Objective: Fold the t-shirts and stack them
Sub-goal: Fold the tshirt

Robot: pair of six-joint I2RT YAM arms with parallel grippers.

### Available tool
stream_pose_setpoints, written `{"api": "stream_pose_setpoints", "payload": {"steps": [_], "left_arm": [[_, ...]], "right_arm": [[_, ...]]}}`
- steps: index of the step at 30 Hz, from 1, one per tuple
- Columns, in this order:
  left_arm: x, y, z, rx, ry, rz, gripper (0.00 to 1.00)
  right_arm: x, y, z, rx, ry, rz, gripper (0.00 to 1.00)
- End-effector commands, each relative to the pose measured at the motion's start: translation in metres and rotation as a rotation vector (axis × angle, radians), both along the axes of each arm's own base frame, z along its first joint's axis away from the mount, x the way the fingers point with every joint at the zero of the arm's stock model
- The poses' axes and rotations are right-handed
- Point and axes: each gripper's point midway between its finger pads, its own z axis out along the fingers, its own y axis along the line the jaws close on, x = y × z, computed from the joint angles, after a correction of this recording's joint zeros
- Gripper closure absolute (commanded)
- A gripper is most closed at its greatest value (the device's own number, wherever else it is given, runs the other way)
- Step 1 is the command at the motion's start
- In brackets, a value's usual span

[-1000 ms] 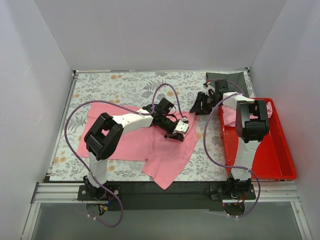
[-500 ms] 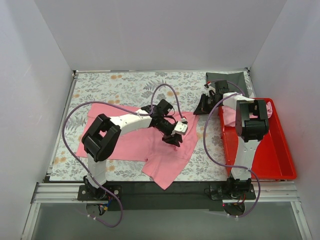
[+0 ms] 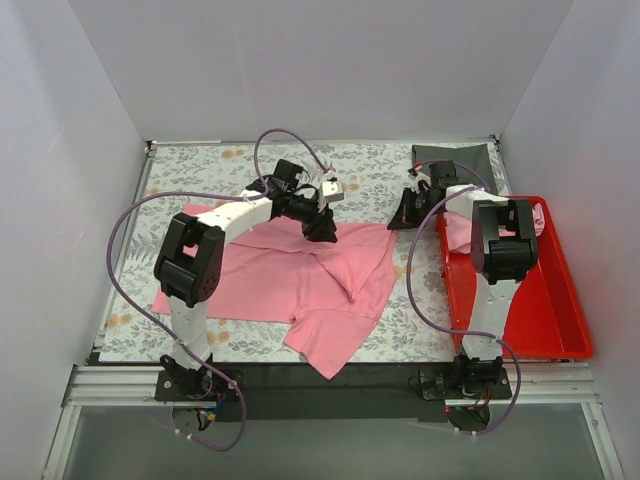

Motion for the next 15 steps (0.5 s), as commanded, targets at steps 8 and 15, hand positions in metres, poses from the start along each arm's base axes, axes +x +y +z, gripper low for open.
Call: {"api": "stream_pose_setpoints", "payload": {"steps": [8, 15], "left_arm": [[0.008, -0.008, -0.036, 0.052, 0.031, 0.003, 0.60], [-0.001, -0.007, -0.046, 0.056, 0.029, -0.035, 0.62]], "right_arm": [[0.008, -0.006, 0.008, -0.029, -0.031, 0.010, 0.99], [0.008, -0.006, 0.005, -0.033, -0.027, 0.014, 0.99]]}}
